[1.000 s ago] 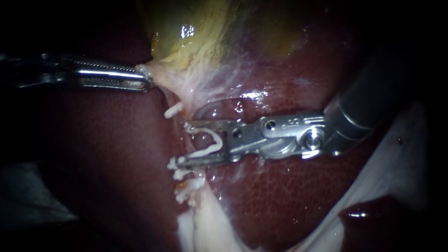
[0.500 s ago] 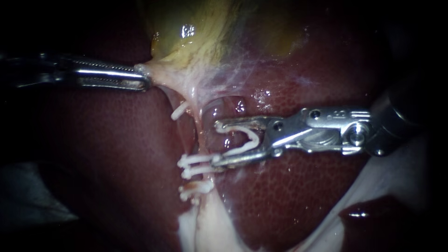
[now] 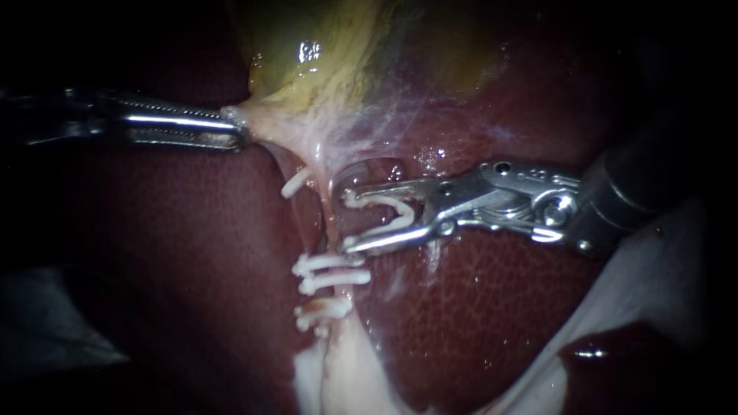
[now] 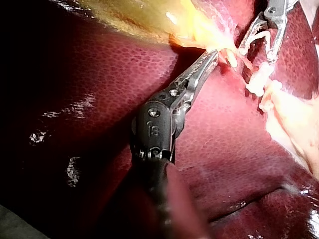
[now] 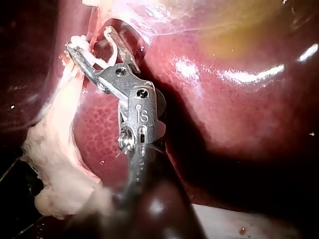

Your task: Clipping third clip right tube

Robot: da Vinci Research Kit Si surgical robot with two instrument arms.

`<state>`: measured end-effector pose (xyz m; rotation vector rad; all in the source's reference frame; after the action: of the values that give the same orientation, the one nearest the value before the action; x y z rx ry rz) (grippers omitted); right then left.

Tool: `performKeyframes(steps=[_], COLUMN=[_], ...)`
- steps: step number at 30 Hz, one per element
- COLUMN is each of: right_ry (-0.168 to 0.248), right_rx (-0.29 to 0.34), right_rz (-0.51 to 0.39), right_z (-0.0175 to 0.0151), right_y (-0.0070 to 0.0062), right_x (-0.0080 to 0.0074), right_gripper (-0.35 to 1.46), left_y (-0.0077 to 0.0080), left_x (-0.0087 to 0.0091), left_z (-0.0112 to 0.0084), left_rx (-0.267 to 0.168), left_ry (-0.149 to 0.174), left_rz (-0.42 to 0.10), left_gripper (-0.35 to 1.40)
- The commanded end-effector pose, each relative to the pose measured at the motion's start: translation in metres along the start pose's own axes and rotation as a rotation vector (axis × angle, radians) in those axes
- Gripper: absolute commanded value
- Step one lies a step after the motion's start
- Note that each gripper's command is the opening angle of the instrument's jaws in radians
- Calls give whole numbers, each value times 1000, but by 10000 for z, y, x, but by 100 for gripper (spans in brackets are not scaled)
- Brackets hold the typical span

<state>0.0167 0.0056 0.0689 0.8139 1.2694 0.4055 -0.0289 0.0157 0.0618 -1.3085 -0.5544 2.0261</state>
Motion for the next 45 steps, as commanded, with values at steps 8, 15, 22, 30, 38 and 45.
performKeyframes(steps=[8, 15, 22, 30, 38, 45], right_ry=[37, 99, 136, 159, 157, 152], right_rx=[39, 71, 105, 107, 108, 113], right_rz=[25, 50, 69, 95, 156, 225], right_z=[27, 34, 31, 30, 25, 21], right_y=[2, -6, -22, -34, -35, -35], right_x=[-1, 13, 40, 59, 59, 55], right_gripper=[50, 50, 49, 34, -12, -35], left_y=[1, 1, 1, 1, 1, 1], left_x=[0, 0, 0, 0, 1, 1], left_z=[0, 0, 0, 1, 1, 1], left_rx=[1, 2, 2, 2, 2, 2], left_ry=[0, 0, 0, 0, 0, 0], left_rz=[0, 0, 0, 0, 0, 0], left_gripper=[-35, -35, -35, -35, -35, -35])
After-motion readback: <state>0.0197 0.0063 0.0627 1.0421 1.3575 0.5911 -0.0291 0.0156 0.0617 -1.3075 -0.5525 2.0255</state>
